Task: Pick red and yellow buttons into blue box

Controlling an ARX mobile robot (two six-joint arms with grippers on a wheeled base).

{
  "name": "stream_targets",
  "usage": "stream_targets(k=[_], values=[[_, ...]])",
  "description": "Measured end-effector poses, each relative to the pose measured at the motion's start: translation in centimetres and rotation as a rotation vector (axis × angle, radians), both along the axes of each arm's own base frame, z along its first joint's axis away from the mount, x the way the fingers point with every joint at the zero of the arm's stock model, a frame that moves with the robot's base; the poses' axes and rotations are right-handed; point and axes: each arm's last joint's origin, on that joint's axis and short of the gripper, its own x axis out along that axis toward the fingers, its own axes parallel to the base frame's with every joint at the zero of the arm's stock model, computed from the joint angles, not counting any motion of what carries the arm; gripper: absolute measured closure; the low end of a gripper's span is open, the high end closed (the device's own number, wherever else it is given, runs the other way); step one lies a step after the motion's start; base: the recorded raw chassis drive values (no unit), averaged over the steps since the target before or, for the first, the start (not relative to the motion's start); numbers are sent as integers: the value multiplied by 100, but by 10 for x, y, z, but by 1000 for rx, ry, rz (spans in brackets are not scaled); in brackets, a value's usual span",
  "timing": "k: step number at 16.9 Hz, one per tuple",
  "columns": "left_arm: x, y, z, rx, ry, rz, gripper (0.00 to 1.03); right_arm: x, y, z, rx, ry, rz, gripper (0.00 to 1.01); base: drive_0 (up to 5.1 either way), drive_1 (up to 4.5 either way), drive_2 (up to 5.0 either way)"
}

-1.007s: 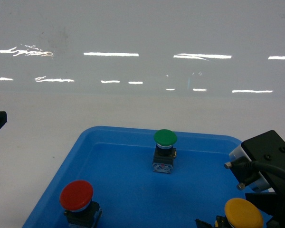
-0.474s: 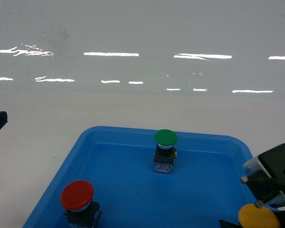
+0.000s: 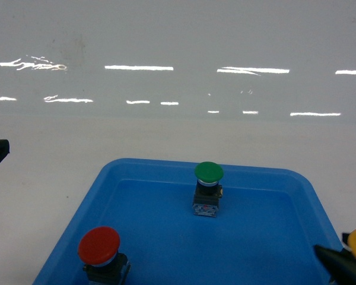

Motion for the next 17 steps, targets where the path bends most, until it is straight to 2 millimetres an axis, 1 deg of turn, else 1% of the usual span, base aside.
stream_targets(k=[1,2,3,4,6,7,8,12,15,17], values=[[0,0,0,0,0,0,5,-4,-7,9,7,-37,-20,70,0,0,0],[0,0,0,0,0,0,5,-23,-25,30,30,-176,-73,70,0,0,0],[0,0,0,0,0,0,5,-47,-44,35,34,-246,-171,70,0,0,0],[0,0,0,0,0,0,5,-66,-56,30,21,-257,-249,71,0,0,0],[0,0,0,0,0,0,5,-79,-60,34,29,-297,-268,71,0,0,0],[0,0,0,0,0,0,5,-83,-62,38,38,-347,-289,71,0,0,0],[0,0,0,0,1,-2,5,-83,-62,40,42,-361,-291,71,0,0,0],[-1,-6,-3,-26,56,-46,5,-83,-62,38,38,-345,-290,71,0,0,0],[5,-16,-3,-47,115,-97,5,-83,-62,38,37,-345,-290,71,0,0,0],[12,-27,-9,-45,184,-145,5,-83,-62,38,38,-345,-290,71,0,0,0]])
